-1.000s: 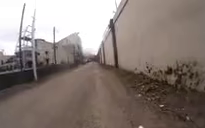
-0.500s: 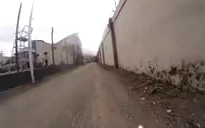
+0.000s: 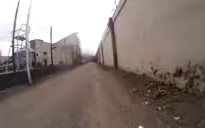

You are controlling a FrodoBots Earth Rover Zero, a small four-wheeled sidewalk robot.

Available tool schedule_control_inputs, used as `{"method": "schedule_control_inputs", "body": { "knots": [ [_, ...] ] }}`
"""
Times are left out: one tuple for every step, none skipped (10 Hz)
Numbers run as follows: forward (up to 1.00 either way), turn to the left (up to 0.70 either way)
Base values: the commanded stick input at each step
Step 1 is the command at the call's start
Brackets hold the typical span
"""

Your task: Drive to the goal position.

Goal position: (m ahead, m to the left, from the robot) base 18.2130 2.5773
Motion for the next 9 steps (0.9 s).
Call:
{"method": "schedule_control_inputs", "body": {
  "knots": [
    [0.3,0.0],
    [0.3,0.0],
    [0.3,0.0],
    [0.3,0.0],
    [0.3,0.0],
    [0.3,0.0],
    [0.3,0.0],
    [0.3,0.0],
    [0.3,0.0]
  ]
}}
